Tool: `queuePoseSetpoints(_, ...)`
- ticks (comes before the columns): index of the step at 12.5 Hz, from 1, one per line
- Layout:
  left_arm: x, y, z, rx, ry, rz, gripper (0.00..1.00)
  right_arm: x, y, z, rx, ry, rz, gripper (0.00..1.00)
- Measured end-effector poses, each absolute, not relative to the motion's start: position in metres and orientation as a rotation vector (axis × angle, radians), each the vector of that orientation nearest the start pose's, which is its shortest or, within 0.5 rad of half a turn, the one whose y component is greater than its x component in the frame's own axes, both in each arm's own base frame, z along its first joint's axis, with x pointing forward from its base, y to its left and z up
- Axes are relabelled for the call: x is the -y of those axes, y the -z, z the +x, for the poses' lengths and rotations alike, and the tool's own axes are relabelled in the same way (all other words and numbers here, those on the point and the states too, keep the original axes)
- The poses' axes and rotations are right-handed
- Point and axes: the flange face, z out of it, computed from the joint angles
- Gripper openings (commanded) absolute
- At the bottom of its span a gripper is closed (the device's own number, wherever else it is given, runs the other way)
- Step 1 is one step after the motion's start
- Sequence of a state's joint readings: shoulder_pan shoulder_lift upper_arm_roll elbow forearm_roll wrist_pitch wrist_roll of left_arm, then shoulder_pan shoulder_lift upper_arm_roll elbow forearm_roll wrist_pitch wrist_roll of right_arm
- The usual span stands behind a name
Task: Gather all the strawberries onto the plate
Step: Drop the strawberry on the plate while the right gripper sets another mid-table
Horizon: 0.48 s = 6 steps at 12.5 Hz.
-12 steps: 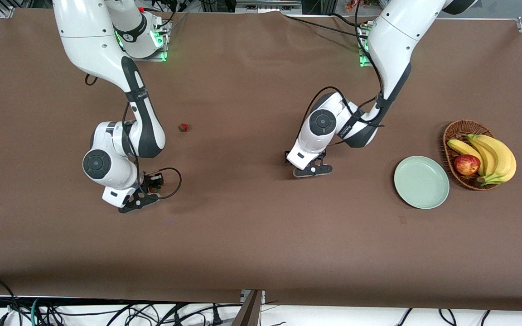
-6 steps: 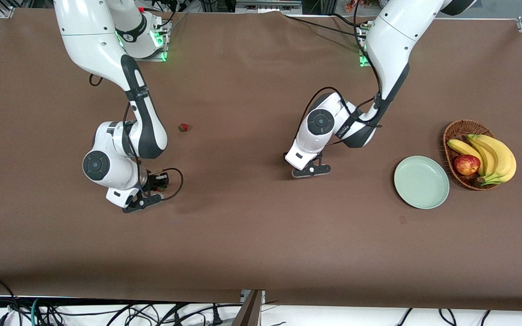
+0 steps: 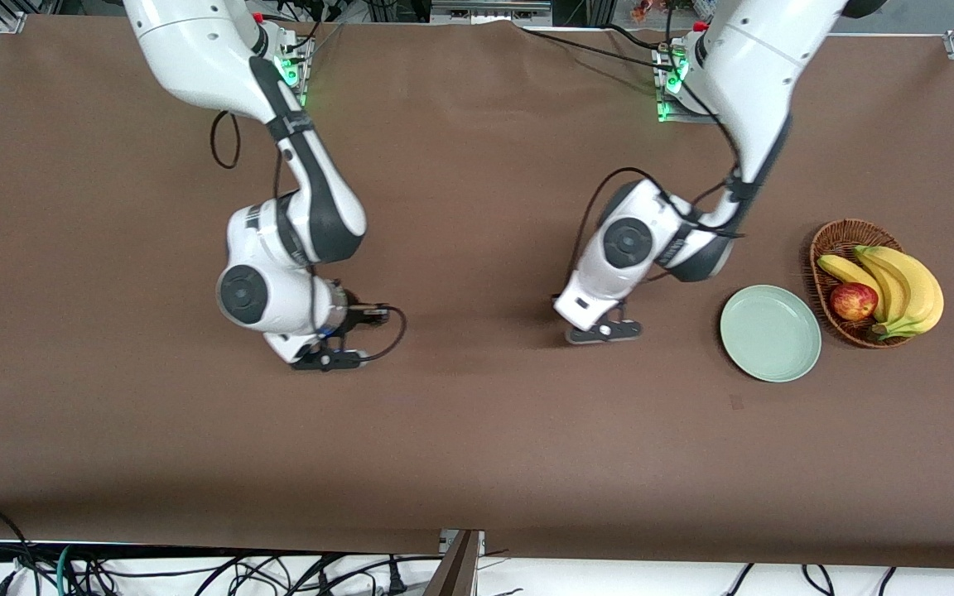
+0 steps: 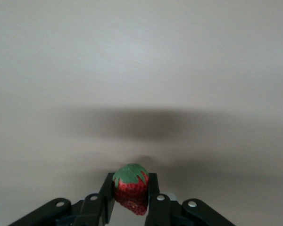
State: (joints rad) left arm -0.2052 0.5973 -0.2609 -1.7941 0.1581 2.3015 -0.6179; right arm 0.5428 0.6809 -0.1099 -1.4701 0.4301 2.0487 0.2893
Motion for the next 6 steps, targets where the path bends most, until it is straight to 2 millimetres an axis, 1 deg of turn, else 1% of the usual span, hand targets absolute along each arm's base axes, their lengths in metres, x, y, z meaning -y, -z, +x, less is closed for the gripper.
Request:
queuePoseSetpoints(2, 0.203, -0.236, 0.612, -0.003, -0.137, -3.121, 0.01, -0.383, -0.287, 0.61, -0.246, -0.277, -2.833, 0.25)
queuePoseSetpoints(3, 0.166, -0.239, 0.622, -0.087, -0.139, -3.122, 0.01, -0.413, -0.291, 0.6, -0.337, -0.243, -2.798, 0.25)
queuePoseSetpoints(5, 0.101, -0.238, 0.633, -0.244, -0.145, -3.107, 0.01, -0.481, -0.285, 0.569, -0.516, -0.145, -2.695, 0.29)
queuePoseSetpoints(6, 0.073, -0.236, 0.636, -0.306, -0.15, -3.093, 0.01, -0.519, -0.277, 0.546, -0.584, -0.094, -2.635, 0.3)
